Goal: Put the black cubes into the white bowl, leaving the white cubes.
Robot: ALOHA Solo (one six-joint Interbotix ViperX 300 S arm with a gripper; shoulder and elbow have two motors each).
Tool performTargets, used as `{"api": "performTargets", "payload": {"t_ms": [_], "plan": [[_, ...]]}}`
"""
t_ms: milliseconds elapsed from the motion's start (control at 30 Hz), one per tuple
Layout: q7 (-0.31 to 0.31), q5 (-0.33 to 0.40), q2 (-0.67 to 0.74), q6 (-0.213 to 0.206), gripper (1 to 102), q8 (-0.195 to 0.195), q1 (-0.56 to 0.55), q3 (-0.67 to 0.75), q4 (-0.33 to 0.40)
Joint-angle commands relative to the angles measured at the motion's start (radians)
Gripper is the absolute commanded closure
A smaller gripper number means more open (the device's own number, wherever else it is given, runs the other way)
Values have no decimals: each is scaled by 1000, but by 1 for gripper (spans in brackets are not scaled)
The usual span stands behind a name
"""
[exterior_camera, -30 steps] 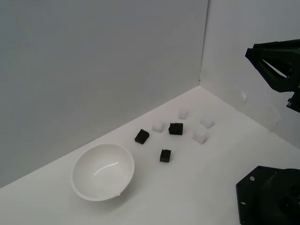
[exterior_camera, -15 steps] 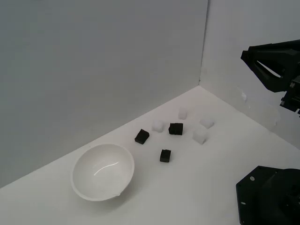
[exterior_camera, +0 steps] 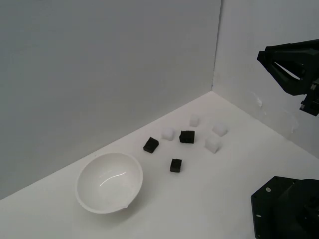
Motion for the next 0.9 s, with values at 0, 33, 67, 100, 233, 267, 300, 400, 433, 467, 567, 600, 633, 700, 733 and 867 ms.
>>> {"api": "performTargets", "payload": {"t_ms": [0,33,67,100,233,267,300,400,433,467,567,600,633,700,733,867], "plan": [[11,-37,-31,-9,80,5,11,-29,-32],[18,-43,-44,-9,80,5,11,-43,-37],[25,-51,-61,-9,80,5,12,-60,-44],[32,-60,-80,-9,80,5,12,-78,-54],[64,-114,-179,-8,80,5,12,-181,-110],[78,-133,-212,-8,80,5,12,-215,-129],[97,-152,-245,-8,80,5,12,-249,-149],[166,-219,-362,-6,80,5,12,-364,-215],[186,-241,-399,-6,80,6,11,-400,-238],[204,-261,-431,-6,79,5,12,-433,-259],[221,-296,-509,-6,79,5,12,-511,-296],[221,-301,-528,-6,78,5,11,-531,-299],[222,-302,-545,-6,78,5,11,-548,-302],[227,-305,-575,-6,77,5,12,-580,-302],[229,-305,-591,-6,77,5,12,-597,-304],[273,-324,-658,3,77,5,11,-663,-318]]}}
